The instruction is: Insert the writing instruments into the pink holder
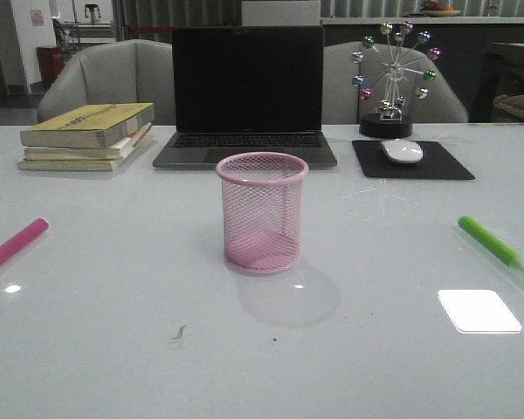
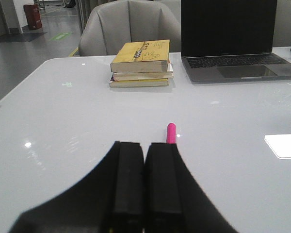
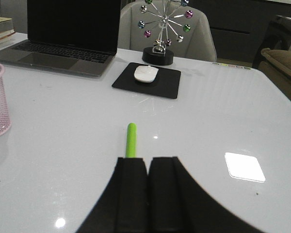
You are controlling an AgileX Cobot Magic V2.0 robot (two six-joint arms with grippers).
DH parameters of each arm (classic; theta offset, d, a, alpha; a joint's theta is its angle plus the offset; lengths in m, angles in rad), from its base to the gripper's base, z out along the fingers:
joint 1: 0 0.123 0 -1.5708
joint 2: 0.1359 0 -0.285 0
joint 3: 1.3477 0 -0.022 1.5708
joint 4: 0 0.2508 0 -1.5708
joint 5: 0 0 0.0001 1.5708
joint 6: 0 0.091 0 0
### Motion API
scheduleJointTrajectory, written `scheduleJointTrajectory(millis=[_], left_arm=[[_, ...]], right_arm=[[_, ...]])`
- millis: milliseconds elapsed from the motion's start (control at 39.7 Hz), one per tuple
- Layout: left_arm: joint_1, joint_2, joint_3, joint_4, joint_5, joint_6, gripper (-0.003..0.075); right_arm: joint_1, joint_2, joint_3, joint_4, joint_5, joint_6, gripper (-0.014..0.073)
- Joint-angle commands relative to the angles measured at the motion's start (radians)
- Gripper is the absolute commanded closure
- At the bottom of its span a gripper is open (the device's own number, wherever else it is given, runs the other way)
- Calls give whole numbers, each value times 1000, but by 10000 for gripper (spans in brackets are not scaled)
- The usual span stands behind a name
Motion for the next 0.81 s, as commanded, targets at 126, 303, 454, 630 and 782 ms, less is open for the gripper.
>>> scheduleJointTrajectory(millis=[126,303,454,630,782], left_arm=[[-7,-21,3,78,-111,0,629],[-7,-21,3,86,-233,0,629],[-7,-21,3,84,-277,0,629],[-7,-21,3,84,-316,0,629],[-7,-21,3,84,-415,0,629]], right_arm=[[3,-18,2,-6,-85,-4,536],[3,-18,2,-6,-85,-4,536],[3,-18,2,-6,-85,-4,536],[3,-18,2,-6,-85,-4,536],[3,-18,2,-8,-102,-4,536]])
